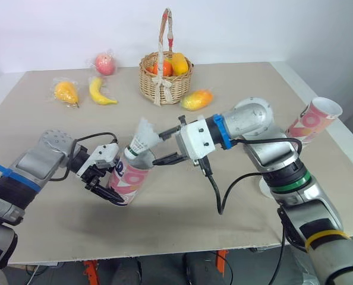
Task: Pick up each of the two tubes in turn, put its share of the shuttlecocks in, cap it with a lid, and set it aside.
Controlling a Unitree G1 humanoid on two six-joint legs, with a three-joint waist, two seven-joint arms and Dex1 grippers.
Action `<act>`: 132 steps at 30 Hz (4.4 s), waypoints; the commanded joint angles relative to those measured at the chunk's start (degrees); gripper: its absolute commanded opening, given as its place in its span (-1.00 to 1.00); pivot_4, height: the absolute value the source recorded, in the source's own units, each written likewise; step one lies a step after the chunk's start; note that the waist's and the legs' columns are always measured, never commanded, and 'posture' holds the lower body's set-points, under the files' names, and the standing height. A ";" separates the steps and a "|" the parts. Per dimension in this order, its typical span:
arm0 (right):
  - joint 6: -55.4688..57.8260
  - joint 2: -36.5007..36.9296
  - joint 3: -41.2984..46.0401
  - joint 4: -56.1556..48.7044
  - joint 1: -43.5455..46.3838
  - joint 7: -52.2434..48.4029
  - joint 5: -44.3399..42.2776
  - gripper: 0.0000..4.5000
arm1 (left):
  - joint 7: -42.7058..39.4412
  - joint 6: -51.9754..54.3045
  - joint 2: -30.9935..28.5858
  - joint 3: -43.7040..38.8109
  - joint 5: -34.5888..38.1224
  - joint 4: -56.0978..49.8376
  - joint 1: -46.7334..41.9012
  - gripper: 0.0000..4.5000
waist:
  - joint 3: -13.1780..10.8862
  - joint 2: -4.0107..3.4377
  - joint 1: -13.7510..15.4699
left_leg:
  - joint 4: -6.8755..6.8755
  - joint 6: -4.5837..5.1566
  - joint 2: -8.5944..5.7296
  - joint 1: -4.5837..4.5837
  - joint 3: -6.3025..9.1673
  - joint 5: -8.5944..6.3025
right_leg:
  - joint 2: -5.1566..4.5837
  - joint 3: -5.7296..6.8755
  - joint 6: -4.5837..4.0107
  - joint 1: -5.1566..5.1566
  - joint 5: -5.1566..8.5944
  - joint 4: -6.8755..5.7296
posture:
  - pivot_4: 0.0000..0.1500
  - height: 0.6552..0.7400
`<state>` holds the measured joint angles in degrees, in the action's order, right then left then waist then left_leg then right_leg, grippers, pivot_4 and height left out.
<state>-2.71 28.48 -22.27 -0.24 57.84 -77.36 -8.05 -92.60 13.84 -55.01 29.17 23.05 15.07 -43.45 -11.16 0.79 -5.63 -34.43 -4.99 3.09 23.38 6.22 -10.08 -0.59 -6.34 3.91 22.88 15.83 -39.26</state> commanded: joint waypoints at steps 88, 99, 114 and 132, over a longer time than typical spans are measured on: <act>21.07 17.21 18.44 -16.39 -21.87 7.74 -15.59 -0.98 | 0.10 -3.65 6.97 8.80 -0.14 9.62 -10.86 0.36 | -0.02 -0.11 0.64 | -0.18 0.43 -0.33 0.75 0.01 0.33 | -0.18 -0.05 0.33 0.09 0.05 0.13 | 1.00 1.00; 0.48 9.53 1.76 -3.91 -2.44 3.16 3.51 -0.98 | 0.10 -3.84 6.92 8.77 0.45 10.01 -10.94 0.36 | -0.03 -0.13 1.04 | -0.16 0.37 -0.33 0.81 -0.01 0.39 | -0.18 -0.07 0.27 0.20 0.05 0.09 | 1.00 1.00; -8.93 2.34 0.42 2.37 6.07 -1.95 2.68 -0.17 | 0.10 -1.89 6.08 6.98 0.61 7.25 -9.32 0.36 | -0.03 -0.12 1.18 | -0.09 0.35 -0.30 0.83 0.03 0.44 | -0.16 -0.03 0.17 0.21 0.04 0.05 | 1.00 1.00; 11.98 13.85 15.70 7.55 4.49 -10.69 -16.13 0.17 | 0.10 -2.08 6.60 6.41 0.36 6.87 -8.37 0.36 | -0.02 -0.15 1.25 | -0.06 0.37 -0.30 0.82 0.03 0.43 | -0.17 0.01 -0.16 0.20 -0.06 0.02 | 1.00 1.00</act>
<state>8.90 41.09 -8.00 8.76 62.49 -88.93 -25.10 -92.54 11.64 -48.18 35.65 23.63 22.90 -52.45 -11.18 0.64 -4.39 -34.51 -4.62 2.79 24.21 6.25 -9.64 -0.76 -6.33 3.79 23.09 15.78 -39.24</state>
